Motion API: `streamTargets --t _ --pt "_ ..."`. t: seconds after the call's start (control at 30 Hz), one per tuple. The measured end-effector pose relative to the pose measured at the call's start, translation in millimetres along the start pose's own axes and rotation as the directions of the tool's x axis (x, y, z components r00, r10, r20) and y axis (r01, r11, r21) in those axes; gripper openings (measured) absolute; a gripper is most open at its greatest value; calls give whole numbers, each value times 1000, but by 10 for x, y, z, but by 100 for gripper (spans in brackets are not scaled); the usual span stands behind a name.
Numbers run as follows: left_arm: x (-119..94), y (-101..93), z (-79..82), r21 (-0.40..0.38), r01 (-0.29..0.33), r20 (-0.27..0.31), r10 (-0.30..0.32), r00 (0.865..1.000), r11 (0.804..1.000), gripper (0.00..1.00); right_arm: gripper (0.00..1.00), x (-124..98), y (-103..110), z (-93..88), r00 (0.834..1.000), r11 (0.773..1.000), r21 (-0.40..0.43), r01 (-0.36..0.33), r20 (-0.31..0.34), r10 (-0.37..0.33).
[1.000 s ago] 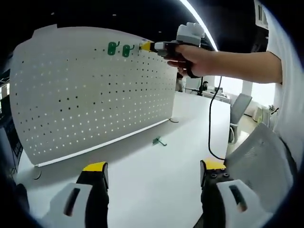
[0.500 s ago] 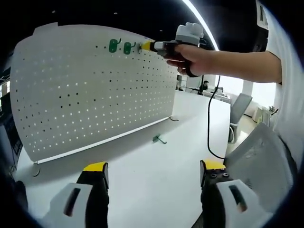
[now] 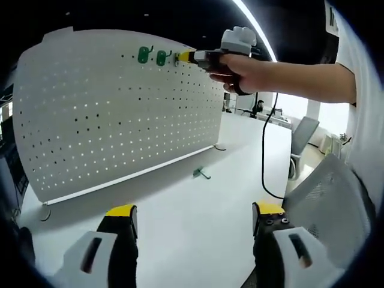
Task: Insert the hook assembly into the mounting plate slot until the hook locks in place.
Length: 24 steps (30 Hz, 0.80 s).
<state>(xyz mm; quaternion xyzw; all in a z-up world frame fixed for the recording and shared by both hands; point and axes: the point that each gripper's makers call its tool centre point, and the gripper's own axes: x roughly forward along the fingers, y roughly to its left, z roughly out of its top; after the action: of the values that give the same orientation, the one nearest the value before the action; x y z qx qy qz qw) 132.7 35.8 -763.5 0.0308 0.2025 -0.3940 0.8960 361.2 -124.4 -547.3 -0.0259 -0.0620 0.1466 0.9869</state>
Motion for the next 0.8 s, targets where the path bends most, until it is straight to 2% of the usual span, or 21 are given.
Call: streamTargets --t 0.23,0.3,0.33,0.37,0.7,0.8 --pt "-3 16 3 -11 -4 3 4 1000 1000 80 1 14 1 -11 999 999 16 51 -2 -51" --pt "-9 30 5 -15 -8 5 8 1000 1000 80 1 18 11 -16 997 997 -9 80 -3 -80" --pt "-15 41 5 -18 -11 7 11 1000 1000 80 1 16 10 -16 996 996 3 89 -2 -89" --pt "-19 46 8 -19 -15 9 15 1000 1000 80 1 11 -9 -18 994 993 53 110 1 -110" --pt "-17 55 -15 -29 -13 13 14 1000 999 80 1 29 -25 -36 983 977 110 183 -10 -183" --pt "-28 64 -9 -32 -16 18 16 1000 999 80 1 29 -24 -35 983 978 96 185 -3 -185"
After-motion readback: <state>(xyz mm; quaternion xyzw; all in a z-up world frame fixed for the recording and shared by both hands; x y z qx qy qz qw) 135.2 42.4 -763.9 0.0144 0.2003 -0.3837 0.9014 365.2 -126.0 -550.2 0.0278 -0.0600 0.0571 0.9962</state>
